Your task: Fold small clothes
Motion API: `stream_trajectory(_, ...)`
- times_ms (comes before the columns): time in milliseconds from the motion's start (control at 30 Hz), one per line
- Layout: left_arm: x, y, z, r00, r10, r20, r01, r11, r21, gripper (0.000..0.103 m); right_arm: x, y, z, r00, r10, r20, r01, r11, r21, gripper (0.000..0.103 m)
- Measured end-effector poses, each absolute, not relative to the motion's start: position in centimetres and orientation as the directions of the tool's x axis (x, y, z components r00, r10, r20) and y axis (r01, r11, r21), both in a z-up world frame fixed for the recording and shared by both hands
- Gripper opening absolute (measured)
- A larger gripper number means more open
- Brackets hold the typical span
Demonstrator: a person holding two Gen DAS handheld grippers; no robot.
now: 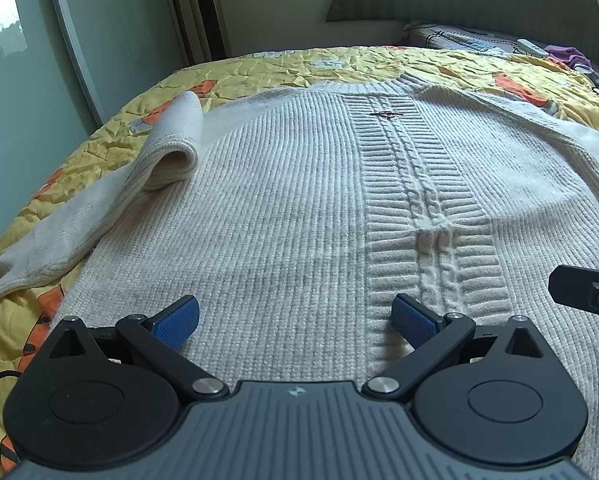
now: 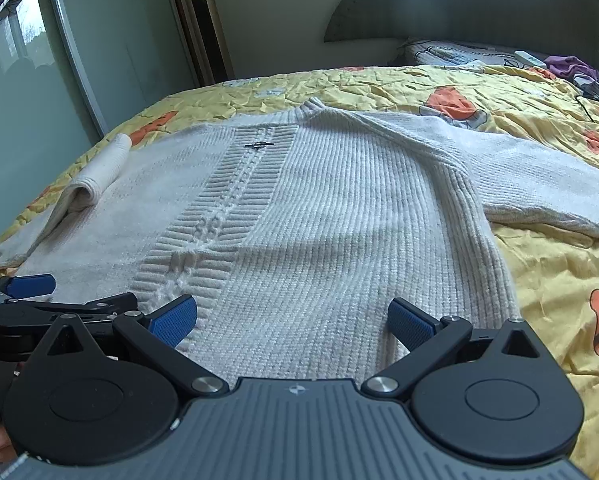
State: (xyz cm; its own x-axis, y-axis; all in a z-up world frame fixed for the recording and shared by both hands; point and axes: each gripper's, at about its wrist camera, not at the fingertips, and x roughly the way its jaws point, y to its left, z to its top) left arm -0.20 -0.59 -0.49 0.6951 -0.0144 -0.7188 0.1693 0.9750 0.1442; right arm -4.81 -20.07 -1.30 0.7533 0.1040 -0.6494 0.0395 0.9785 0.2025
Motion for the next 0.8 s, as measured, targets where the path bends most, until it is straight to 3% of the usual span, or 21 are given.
stream_trajectory(800, -0.26, -0.80, -0.65, 0.696, -0.007, -0.718, 0.166, 0.975, 0.150, 0.103, -4.90, -20.40, -1.50, 0.756, 0.115, -0.644, 0.043, 0.973, 0.225, 0.103)
